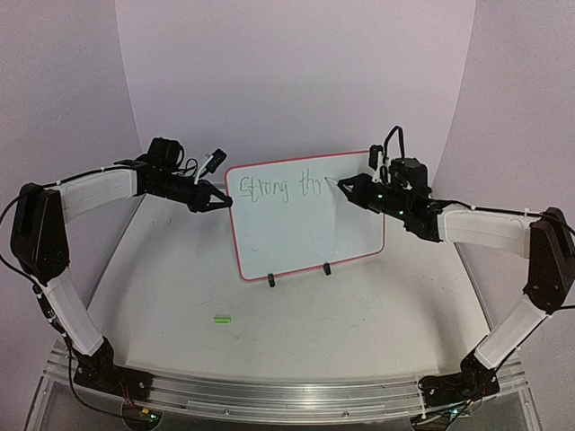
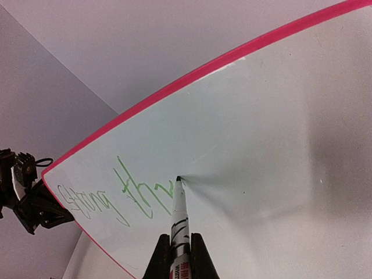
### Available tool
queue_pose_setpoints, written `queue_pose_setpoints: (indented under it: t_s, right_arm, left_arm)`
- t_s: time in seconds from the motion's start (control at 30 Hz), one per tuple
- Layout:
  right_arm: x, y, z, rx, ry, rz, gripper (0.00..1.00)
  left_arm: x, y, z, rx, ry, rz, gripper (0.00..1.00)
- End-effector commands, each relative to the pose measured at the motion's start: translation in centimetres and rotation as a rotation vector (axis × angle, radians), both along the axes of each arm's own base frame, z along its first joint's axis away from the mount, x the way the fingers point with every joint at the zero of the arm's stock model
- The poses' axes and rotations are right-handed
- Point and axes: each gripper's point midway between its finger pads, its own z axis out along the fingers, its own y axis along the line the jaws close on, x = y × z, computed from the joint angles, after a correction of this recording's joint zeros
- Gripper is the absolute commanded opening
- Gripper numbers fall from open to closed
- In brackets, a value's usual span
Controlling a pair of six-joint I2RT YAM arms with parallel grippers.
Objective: Write a sentence on the whiteboard
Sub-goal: Write a sentence at the center of the board.
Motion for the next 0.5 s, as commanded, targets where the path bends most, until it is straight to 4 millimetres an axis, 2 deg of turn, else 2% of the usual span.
queue_pose_setpoints:
  t_s: [0.0, 0.27, 0.47]
  right_arm:
    - [0.4, 0.4, 0.4, -0.015, -0.013, 0.022, 0.00]
    - [-0.6, -0.2, -1.3, -0.041, 0.026, 0.020, 0.00]
    - [-0.7, -1.2, -0.9, -0.054, 0.020, -0.028, 0.00]
  left_arm:
    - [-0.9, 0.3, -2.5, 0.112, 0.009, -0.009, 0.00]
    - [-0.9, 0.3, -2.5, 0.110, 0.009, -0.010, 0.00]
    - [-0.9, 0.3, -2.5, 0.111, 0.010, -0.010, 0.00]
